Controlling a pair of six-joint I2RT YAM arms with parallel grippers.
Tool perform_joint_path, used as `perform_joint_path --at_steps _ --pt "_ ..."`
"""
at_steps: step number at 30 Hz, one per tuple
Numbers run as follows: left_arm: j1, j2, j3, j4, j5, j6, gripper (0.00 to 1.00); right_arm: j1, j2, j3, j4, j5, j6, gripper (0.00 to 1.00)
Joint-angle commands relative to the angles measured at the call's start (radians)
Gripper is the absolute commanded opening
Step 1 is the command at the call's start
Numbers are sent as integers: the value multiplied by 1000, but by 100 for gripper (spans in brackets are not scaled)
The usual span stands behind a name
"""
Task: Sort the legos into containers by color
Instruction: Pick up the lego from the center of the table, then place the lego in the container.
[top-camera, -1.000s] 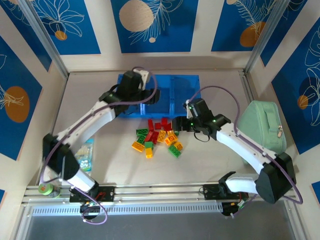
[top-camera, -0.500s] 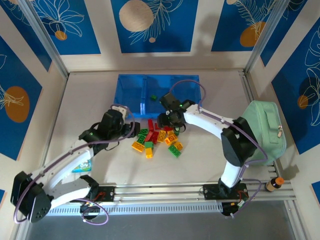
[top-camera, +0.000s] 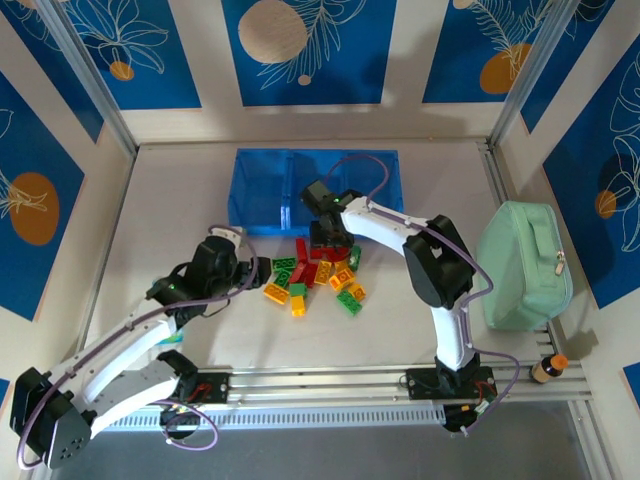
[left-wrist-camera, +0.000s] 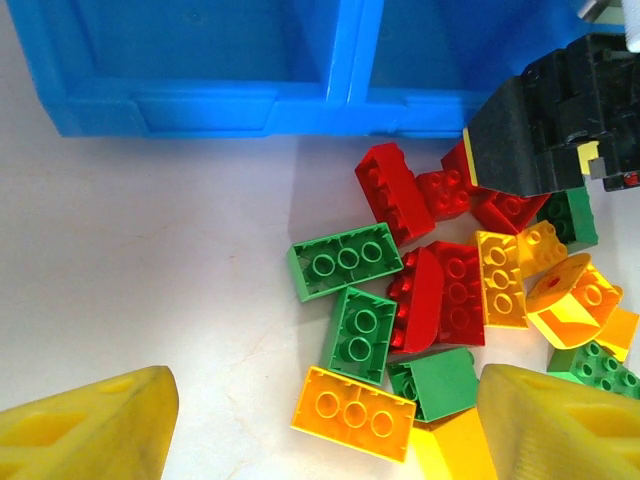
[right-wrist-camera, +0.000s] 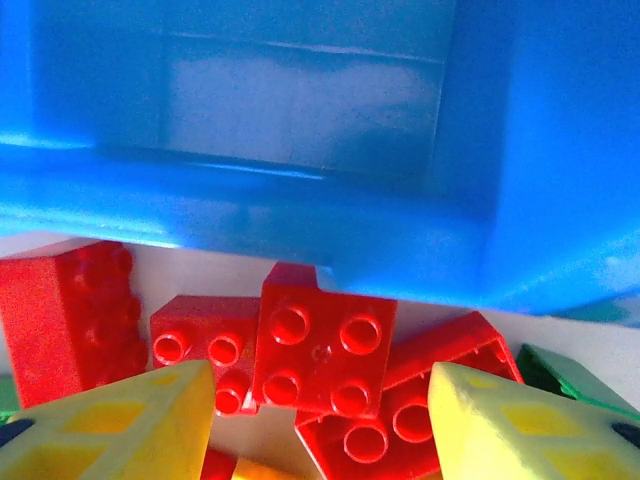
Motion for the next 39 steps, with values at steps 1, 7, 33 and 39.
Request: perform_joint_path --at_steps 1,7,33,39 --pt "-7 -17 -18 -14 -21 -17 78 9 30 27 -20 35 31 56" --pt "-8 -20 -17 -16 -21 -21 78 14 53 42 -14 48 38 43" --pt "-46 37 -8 12 -14 -34 77 -261 -247 -21 -13 9 -137 27" --pt "-53 28 9 -21 -6 -21 77 -384 -24 206 -81 -53 -189 26"
